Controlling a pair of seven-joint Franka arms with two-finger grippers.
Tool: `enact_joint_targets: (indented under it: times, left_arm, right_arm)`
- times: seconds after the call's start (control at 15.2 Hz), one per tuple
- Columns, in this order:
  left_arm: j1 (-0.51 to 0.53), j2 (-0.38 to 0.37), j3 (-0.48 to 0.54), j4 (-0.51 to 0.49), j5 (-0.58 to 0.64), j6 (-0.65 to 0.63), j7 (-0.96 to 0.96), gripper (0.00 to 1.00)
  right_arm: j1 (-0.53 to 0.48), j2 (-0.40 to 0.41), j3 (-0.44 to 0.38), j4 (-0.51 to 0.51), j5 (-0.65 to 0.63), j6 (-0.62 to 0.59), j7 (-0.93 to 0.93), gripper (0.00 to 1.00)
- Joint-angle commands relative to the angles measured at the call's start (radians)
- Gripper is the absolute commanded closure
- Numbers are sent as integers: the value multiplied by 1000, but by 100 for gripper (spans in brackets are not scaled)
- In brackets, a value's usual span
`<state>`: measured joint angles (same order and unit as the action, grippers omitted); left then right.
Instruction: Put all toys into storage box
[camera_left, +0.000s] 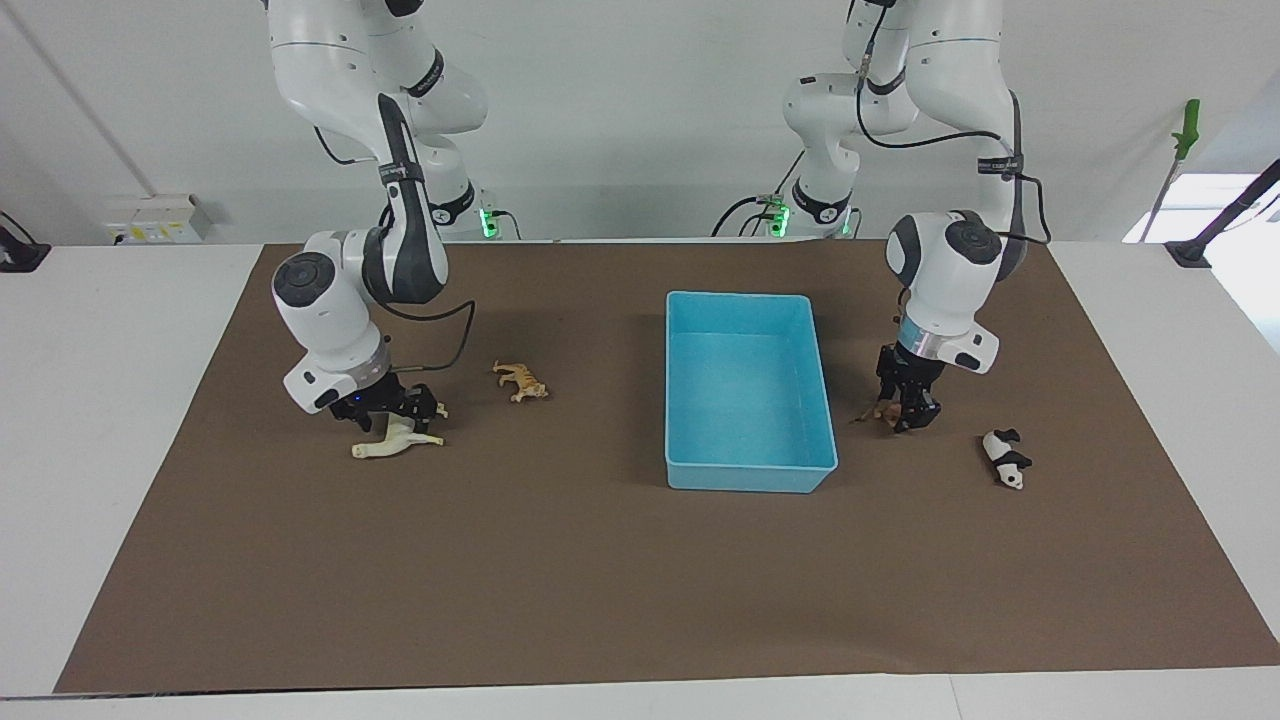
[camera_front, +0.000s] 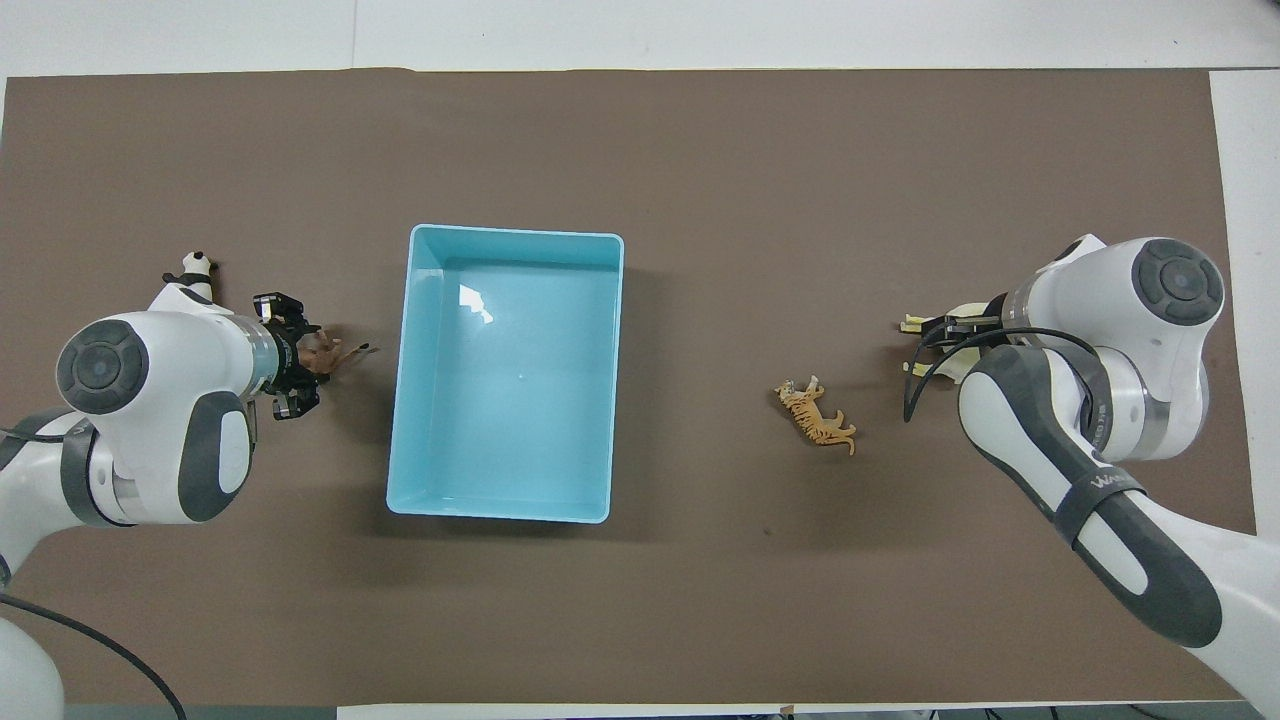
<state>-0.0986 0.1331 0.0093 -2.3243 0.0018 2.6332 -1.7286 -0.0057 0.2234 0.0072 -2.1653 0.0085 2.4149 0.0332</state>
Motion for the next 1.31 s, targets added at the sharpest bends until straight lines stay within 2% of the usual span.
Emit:
enact_joint_targets:
  times: [0.0, 0.07, 0.33, 0.53, 0.66, 0.85, 1.12, 1.18, 1.25]
  left_arm:
    - [-12, 10, 11, 23, 17, -13, -22, 83]
    - [-13, 10, 11, 43, 17, -44, -20, 86]
    - [-27, -3, 11, 189, 18, -278, -9, 92]
    - [-59, -6, 3, 314, 20, -476, -22, 96]
    - [-87, -29, 1, 354, 15, -551, -28, 96]
    - [-151, -79, -40, 368, -3, -605, -94, 96]
    - [-286, -105, -80, 349, -25, -587, -164, 96]
    - [-317, -113, -80, 330, -25, -576, -175, 95]
    - [-344, -124, -80, 306, -25, -561, -175, 88]
  right_arm:
    - [-17, -19, 5, -25, -10, 20, 16, 70]
    - [-20, -19, 5, -21, -10, 12, 14, 100]
    - [-36, -21, 4, 31, -9, -61, 16, 100]
    - [-37, -7, 4, 189, -7, -232, 22, 100]
    - [-36, -7, 4, 243, -2, -276, 25, 100]
    - [-24, -6, 4, 320, 5, -332, 54, 100]
    - [2, -6, 5, 363, 8, -344, 131, 100]
    - [3, -6, 5, 363, 8, -341, 137, 100]
    - [1, -3, 5, 358, 8, -332, 137, 100]
